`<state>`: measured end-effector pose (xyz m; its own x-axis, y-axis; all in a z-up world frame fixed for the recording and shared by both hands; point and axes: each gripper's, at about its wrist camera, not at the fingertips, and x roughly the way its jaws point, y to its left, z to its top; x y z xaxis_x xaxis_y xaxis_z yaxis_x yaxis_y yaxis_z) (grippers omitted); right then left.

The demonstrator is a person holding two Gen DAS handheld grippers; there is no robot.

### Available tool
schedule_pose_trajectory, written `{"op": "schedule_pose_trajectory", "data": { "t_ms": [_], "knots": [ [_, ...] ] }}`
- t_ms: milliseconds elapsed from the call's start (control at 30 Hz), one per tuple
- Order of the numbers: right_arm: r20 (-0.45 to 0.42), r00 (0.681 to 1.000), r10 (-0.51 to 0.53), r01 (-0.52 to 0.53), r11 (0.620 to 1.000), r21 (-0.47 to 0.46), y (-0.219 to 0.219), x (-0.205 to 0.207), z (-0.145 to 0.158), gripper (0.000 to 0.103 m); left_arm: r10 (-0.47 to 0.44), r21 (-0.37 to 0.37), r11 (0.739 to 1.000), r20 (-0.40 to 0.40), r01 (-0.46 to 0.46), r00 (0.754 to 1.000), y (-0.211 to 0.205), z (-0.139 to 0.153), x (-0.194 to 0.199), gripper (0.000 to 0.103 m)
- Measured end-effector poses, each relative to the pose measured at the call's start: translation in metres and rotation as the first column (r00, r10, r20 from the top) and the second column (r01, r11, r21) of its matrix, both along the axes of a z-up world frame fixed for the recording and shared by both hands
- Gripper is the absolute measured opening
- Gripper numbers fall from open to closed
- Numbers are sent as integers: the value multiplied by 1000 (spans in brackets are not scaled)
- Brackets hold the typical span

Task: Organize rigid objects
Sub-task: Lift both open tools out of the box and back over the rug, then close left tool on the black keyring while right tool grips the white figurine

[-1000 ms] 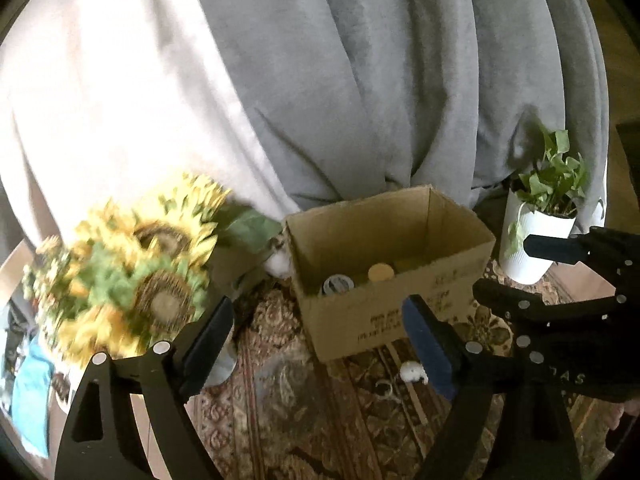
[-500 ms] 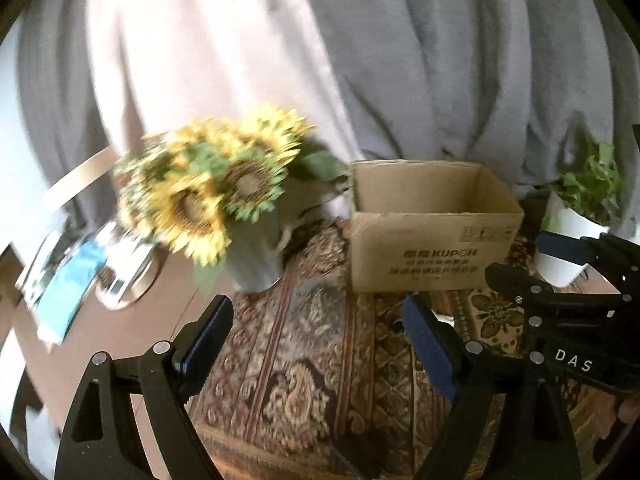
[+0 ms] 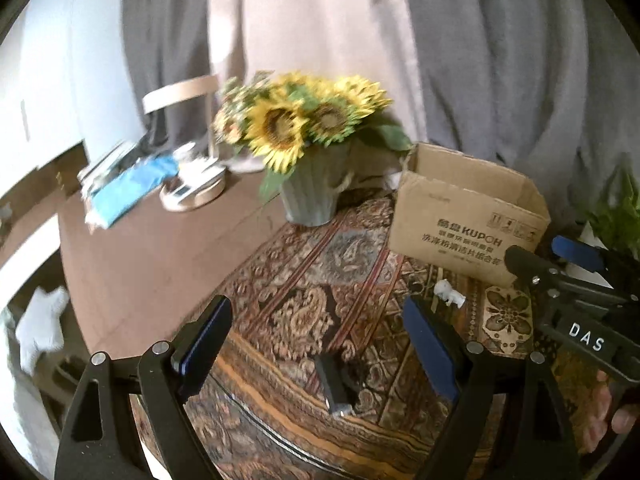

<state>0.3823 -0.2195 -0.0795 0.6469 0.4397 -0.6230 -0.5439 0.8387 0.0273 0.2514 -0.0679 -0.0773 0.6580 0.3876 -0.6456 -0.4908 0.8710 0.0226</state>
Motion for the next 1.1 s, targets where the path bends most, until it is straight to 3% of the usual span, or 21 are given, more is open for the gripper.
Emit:
{"op": "schedule_pose_trajectory", "data": {
  "t_ms": [233,367,600,900,1100],
  "knots": [
    [-5,1000,6,-6,1000,15,-8,-3,-14,69,136,28,990,35,-137,990,-15,-18,-16,89],
    [-29,998,63,-63,998,7,-9,6,-29,69,218,28,975,60,-220,974,-24,-29,-19,89],
    [-45,985,164,-165,986,-35,-4,26,-58,69,318,1,948,17,-318,948,-32,-62,-11,88],
    [-77,963,257,-261,965,-39,8,52,-97,69,399,19,917,-34,-398,916,-37,-94,5,77],
    [-120,948,296,-301,953,-32,13,69,-118,69,399,38,917,-92,-397,912,-41,-114,11,64]
  ]
}}
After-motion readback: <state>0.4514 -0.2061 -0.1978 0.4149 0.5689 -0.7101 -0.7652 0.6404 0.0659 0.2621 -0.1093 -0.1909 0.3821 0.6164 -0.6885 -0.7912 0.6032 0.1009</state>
